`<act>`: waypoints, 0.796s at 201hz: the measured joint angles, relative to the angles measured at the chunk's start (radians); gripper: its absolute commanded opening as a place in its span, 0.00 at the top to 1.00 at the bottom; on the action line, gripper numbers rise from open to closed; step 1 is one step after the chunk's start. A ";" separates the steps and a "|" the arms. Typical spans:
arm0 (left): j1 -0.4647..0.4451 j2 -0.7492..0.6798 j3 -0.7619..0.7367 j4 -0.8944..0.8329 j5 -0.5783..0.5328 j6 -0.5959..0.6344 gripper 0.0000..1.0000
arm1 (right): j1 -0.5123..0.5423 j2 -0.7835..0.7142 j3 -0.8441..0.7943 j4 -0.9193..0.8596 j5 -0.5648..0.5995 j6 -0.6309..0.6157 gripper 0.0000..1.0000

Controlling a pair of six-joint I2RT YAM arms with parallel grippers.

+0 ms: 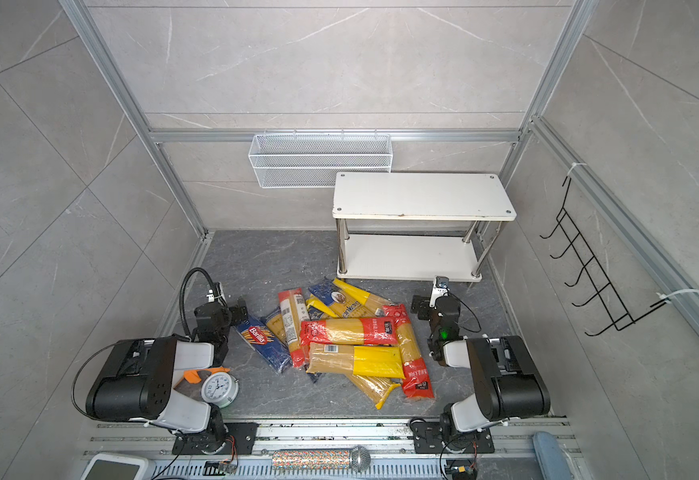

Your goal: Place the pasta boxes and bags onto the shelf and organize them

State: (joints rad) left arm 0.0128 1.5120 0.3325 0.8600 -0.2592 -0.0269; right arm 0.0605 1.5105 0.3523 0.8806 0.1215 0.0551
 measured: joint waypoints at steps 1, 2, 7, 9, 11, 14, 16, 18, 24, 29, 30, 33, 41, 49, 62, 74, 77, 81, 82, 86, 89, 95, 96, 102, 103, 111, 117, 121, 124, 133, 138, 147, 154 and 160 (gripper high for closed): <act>0.000 0.000 0.000 0.000 0.000 0.000 0.00 | 0.000 0.000 0.000 0.000 0.000 0.000 0.00; 0.000 0.000 0.000 0.000 0.000 0.000 0.00 | 0.000 0.000 0.000 0.000 0.000 0.000 0.00; 0.000 0.000 0.000 0.000 0.000 0.000 0.00 | 0.000 0.000 0.000 0.000 -0.001 0.000 0.00; 0.000 0.000 0.000 0.000 0.000 0.000 0.00 | 0.000 0.000 0.000 0.000 -0.001 0.000 0.00; 0.000 0.000 0.000 0.000 0.000 0.000 0.00 | 0.000 0.000 0.000 0.000 -0.003 0.000 0.00; 0.000 0.000 0.000 0.000 0.000 0.000 0.00 | 0.000 0.000 0.000 0.000 -0.003 0.000 0.00; 0.000 0.000 0.000 0.000 0.000 0.000 0.00 | 0.000 0.000 0.000 0.000 -0.003 0.000 0.00; 0.000 0.000 0.000 0.000 0.000 0.000 0.00 | 0.000 0.000 0.000 0.000 -0.003 0.000 0.00; 0.000 0.000 0.000 0.000 0.000 0.000 0.00 | 0.000 0.000 0.000 0.000 -0.003 0.000 0.00; 0.000 0.000 0.000 0.000 0.000 0.000 0.00 | 0.000 0.000 0.000 0.000 -0.002 -0.001 0.00; 0.000 0.000 0.000 0.000 0.000 0.000 0.00 | 0.000 0.000 0.000 0.000 -0.002 -0.001 0.00; 0.000 0.000 0.000 0.000 0.000 0.000 0.00 | 0.001 0.000 0.000 0.000 -0.001 -0.001 0.00; 0.000 0.000 0.000 -0.002 0.003 0.000 0.00 | 0.006 0.000 0.000 0.000 0.012 -0.001 0.00; 0.000 -0.003 0.001 -0.010 0.007 0.000 0.00 | 0.013 -0.002 0.000 0.000 0.026 -0.001 0.00; 0.000 -0.022 0.010 -0.059 0.007 0.000 0.00 | 0.024 -0.008 0.000 -0.001 0.044 -0.001 0.00; -0.001 -0.062 0.032 -0.136 0.003 0.000 0.00 | 0.035 -0.024 0.000 -0.006 0.070 -0.001 0.00; -0.002 -0.074 0.039 -0.153 0.002 0.000 0.00 | 0.039 -0.032 0.000 -0.012 0.079 -0.002 0.00; -0.002 -0.089 0.050 -0.176 -0.001 0.000 0.00 | 0.044 -0.042 0.000 -0.021 0.092 -0.003 0.00; -0.002 -0.092 0.051 -0.180 -0.002 0.000 0.00 | 0.047 -0.047 0.000 -0.026 0.098 -0.003 0.00; -0.002 -0.107 0.064 -0.201 -0.003 0.000 0.00 | 0.053 -0.060 0.003 -0.045 0.114 -0.003 0.00; -0.002 -0.118 0.071 -0.212 -0.005 -0.001 0.00 | 0.058 -0.069 0.005 -0.057 0.125 -0.004 0.00; -0.003 -0.139 0.089 -0.237 -0.011 -0.002 0.00 | 0.071 -0.089 0.013 -0.090 0.152 -0.003 0.00; -0.004 -0.143 0.093 -0.241 -0.013 -0.003 0.00 | 0.073 -0.092 0.014 -0.094 0.155 -0.003 0.00; -0.006 -0.159 0.107 -0.258 -0.021 -0.005 0.00 | 0.089 -0.110 0.029 -0.134 0.187 -0.002 0.00; -0.007 -0.163 0.110 -0.262 -0.023 -0.006 0.00 | 0.091 -0.113 0.031 -0.138 0.191 0.000 0.00; -0.011 -0.183 0.126 -0.284 -0.033 -0.010 0.00 | 0.116 -0.134 0.058 -0.200 0.241 0.015 0.00; -0.016 -0.193 0.135 -0.298 -0.042 -0.013 0.00 | 0.136 -0.148 0.084 -0.254 0.278 0.033 0.00; -0.021 -0.199 0.140 -0.309 -0.050 -0.015 0.00 | 0.146 -0.155 0.100 -0.286 0.297 0.042 0.00; -0.024 -0.203 0.143 -0.317 -0.056 -0.017 0.00 | 0.158 -0.161 0.114 -0.315 0.314 0.048 0.00; -0.037 -0.209 0.149 -0.339 -0.076 -0.019 0.00 | 0.193 -0.175 0.153 -0.390 0.370 0.062 0.00; -0.047 -0.212 0.150 -0.354 -0.088 -0.019 0.00 | 0.217 -0.186 0.172 -0.431 0.401 0.066 0.00; -0.068 -0.218 0.151 -0.384 -0.111 -0.019 0.00 | 0.256 -0.208 0.198 -0.503 0.438 0.074 0.00; -0.087 -0.225 0.151 -0.409 -0.130 -0.020 0.00 | 0.279 -0.230 0.217 -0.563 0.449 0.085 0.00; -0.106 -0.233 0.151 -0.429 -0.147 -0.021 0.00 | 0.294 -0.252 0.233 -0.619 0.450 0.091 0.00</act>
State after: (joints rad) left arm -0.0929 1.2793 0.4831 0.4313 -0.4065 -0.0479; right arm 0.3546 1.2583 0.5850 0.2615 0.5716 0.1459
